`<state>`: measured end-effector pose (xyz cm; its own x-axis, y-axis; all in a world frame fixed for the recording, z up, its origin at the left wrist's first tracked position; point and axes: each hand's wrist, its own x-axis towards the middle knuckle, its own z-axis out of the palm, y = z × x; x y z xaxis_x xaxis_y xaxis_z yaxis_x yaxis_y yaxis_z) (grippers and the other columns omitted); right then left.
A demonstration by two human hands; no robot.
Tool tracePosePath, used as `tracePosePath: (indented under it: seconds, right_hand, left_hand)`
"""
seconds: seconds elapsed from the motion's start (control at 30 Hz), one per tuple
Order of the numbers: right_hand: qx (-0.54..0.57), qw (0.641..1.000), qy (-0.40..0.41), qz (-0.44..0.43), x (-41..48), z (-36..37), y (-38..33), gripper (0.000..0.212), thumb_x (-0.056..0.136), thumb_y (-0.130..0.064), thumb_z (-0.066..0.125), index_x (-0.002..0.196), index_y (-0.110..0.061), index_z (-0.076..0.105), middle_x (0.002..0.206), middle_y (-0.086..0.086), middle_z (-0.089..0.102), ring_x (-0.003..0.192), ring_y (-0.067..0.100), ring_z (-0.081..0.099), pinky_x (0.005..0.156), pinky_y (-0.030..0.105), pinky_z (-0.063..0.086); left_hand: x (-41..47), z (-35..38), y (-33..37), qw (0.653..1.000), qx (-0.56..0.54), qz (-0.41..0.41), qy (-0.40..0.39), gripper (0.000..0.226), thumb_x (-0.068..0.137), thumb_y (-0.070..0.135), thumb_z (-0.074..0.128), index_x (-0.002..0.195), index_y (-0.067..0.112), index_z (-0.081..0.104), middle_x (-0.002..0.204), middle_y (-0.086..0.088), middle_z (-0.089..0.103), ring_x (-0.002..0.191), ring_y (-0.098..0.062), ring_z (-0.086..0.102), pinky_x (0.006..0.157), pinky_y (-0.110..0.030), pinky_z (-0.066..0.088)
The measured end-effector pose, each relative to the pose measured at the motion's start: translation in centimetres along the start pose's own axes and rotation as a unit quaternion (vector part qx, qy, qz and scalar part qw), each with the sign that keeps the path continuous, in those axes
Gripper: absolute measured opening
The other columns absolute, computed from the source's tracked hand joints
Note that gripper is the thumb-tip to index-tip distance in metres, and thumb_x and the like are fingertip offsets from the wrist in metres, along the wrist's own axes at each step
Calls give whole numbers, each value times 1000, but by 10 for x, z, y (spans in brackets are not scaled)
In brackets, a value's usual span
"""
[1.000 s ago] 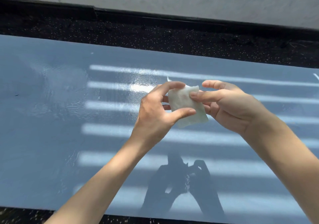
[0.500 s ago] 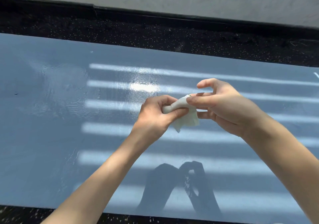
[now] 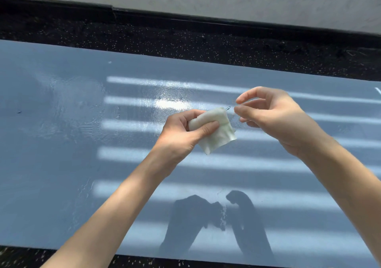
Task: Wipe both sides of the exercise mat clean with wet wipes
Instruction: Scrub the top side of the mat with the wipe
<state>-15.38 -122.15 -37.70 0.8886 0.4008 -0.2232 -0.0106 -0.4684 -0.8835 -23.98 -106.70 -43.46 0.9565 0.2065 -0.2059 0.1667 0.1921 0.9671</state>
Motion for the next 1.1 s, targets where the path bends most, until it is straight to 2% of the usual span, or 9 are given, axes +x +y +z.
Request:
tracePosePath:
  seconds: [0.13,0.27,0.4,0.53,0.73,0.8,0.87,1.0,1.1]
  right_hand:
    - [13,996,-82,-36,-3,2,-1,29,84,-35,65,107,-17,66,95,-1,71,83,10,65,85,33,53]
    - [17,988,-144,-46,-6,6,0,17,92,-11,60,105,-3,69,96,13,74,85,17,67,83,35,55]
    - [31,991,-128,-28,-4,8,5,17,94,-12,59,92,-2,72,90,14,73,78,15,65,77,34,57]
    - [137,985,-99,32,-2,16,12,7,93,-4,58,87,-6,62,74,8,67,58,10,64,57,20,52]
    - [248,965,-65,62,3,15,18,5,92,-5,56,91,-8,59,79,7,63,66,14,61,65,23,55]
    - [302,949,-56,69,4,16,19,5,92,-7,55,97,-8,56,81,8,63,69,15,59,66,23,53]
    - [337,934,-86,79,4,18,20,23,91,-14,55,111,-1,58,92,12,63,79,17,59,69,23,53]
    - [277,951,-122,67,-1,22,19,23,95,-16,51,101,-1,68,98,14,69,81,19,65,71,27,53]
    - [206,968,-128,64,-3,24,20,27,98,-20,49,102,-2,69,106,17,70,87,20,66,75,29,52]
  left_hand:
    - [1,-1,1,1000,-2,-7,-9,15,84,16,70,97,9,70,87,-5,70,82,-16,63,76,-29,48]
    - [1,0,2,1000,1,-13,-2,32,80,21,74,106,2,68,90,-8,72,81,-15,66,70,-22,51]
    - [3,0,0,998,-13,-34,49,60,60,33,79,112,7,64,92,-8,75,78,-16,71,72,-25,54]
    - [3,0,0,999,-31,-24,28,46,69,31,73,105,3,71,95,-9,76,84,-14,72,78,-23,56]
    - [3,-4,5,993,-100,-51,-21,22,92,19,58,107,9,70,100,-4,74,92,-14,69,87,-28,56]
    - [2,-2,6,989,-132,-53,-32,28,88,21,59,111,8,69,106,-7,73,98,-16,68,92,-30,54]
    - [1,1,6,989,-139,-35,-39,33,86,17,61,119,9,64,105,-8,74,97,-16,69,90,-31,56]
    - [-1,-1,5,996,-48,41,-61,51,90,4,67,134,25,50,100,-7,70,90,-20,70,90,-32,55]
    - [0,-3,6,995,41,73,-45,45,85,17,75,124,35,60,106,-5,60,89,-37,70,98,-46,49]
